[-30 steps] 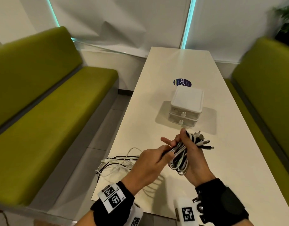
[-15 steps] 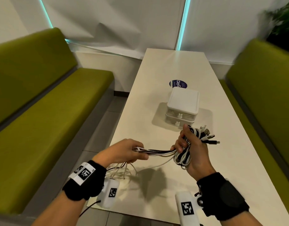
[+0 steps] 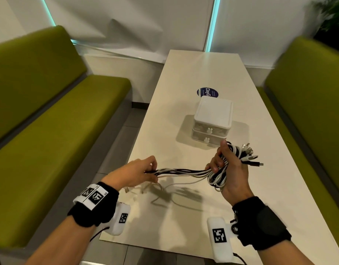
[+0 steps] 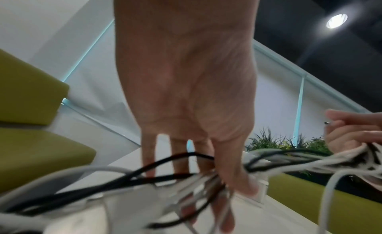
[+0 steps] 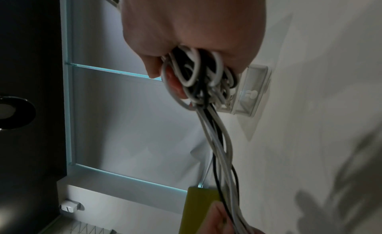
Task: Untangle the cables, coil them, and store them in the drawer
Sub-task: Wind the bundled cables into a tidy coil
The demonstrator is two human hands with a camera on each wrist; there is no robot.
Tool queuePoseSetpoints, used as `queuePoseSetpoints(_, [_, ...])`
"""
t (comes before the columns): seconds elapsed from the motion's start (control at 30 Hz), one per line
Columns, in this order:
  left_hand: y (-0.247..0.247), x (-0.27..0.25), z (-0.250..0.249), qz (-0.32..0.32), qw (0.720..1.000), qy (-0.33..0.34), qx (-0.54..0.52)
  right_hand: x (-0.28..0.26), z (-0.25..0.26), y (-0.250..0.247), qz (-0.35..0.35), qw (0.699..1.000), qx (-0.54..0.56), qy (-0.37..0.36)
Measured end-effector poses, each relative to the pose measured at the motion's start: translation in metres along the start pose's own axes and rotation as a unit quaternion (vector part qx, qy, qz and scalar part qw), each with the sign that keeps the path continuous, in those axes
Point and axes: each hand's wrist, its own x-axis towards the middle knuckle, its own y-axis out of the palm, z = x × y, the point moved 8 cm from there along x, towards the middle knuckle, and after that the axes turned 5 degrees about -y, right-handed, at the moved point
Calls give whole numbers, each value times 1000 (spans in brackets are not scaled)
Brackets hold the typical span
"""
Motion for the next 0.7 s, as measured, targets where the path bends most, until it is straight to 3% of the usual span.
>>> queuePoseSetpoints(0.07, [6,2,12,32,999,-41,-5,-1,-3,-4,-1,1000,0,9])
queuePoseSetpoints(0.2, [-2,0,9,29,999,-23,19,-1,-2,-7,-8,1000,0,19])
queuePoseSetpoints(0.3, [-17,-8,-24,-22,999,35,-28,0,-1,-3,-14,1000,3,15])
queuePoseSetpoints(0.4, [-18,-15,-77,-62,985,137,-83,-1,-2,1,-12,1000,3,13])
queuePoseSetpoints(0.53, [35,-1,-114,31,988,144,-39,-3,3,5,-11,1000,6,4])
queuePoseSetpoints(0.7, [51,3,-107,41,989,135,-49,-5,6,-1,3,1000,-1,13])
